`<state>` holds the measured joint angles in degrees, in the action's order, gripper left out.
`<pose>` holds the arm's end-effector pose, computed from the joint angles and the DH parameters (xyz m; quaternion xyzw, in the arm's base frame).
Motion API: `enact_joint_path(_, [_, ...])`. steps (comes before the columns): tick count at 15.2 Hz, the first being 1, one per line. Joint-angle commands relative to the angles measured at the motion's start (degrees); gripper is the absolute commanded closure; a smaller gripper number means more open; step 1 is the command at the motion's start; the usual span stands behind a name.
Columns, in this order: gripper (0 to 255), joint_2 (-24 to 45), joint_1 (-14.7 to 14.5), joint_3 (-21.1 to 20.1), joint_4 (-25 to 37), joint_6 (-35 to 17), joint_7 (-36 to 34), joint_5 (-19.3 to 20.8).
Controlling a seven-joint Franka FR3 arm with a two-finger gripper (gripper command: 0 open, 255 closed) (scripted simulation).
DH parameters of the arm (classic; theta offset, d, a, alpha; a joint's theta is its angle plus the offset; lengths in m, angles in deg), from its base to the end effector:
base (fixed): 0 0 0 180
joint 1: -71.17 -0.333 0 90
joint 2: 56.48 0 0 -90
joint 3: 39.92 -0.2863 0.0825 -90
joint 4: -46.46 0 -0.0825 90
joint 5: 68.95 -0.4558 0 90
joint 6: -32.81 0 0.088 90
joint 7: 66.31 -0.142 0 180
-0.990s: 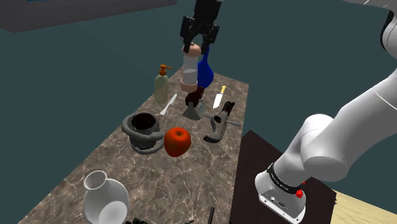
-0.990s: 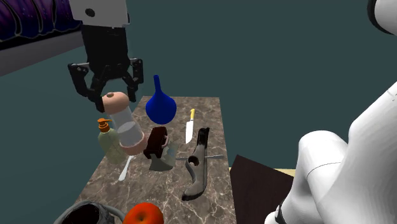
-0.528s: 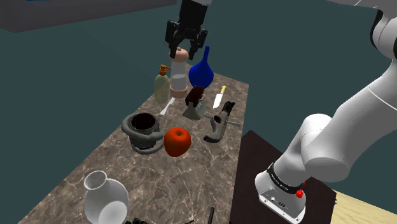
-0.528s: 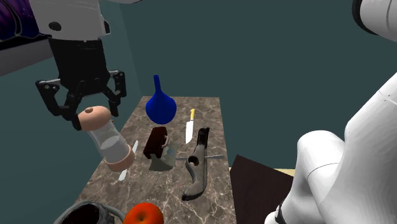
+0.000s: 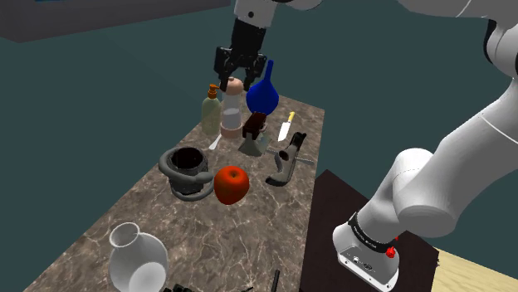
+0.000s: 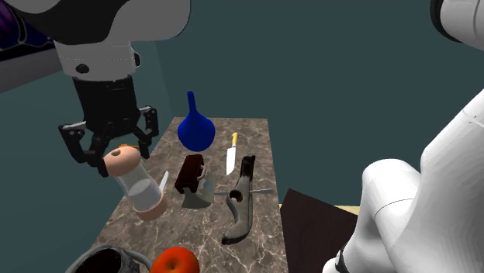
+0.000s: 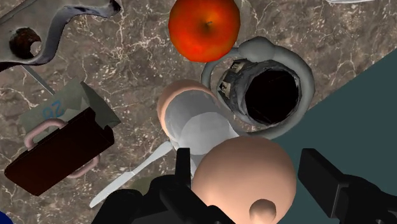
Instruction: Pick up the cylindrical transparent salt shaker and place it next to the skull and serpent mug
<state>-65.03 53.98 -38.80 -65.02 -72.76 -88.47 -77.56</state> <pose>0.5685 0.1811 0.4703 -0.9944 0.0713 0.0026 0.0776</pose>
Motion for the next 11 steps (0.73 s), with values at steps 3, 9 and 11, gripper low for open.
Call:
enact_joint_path(3, [255, 0.06, 0.01, 0.01, -3.18, -3.24, 0.53, -0.15])
enact_joint_path(9, [255, 0.68, -0.05, -0.04, -7.13, -7.77, 1.18, -0.43])
enact_joint_path(11, [255, 0.99, -0.07, -0.06, -8.35, -9.28, 1.41, -0.55])
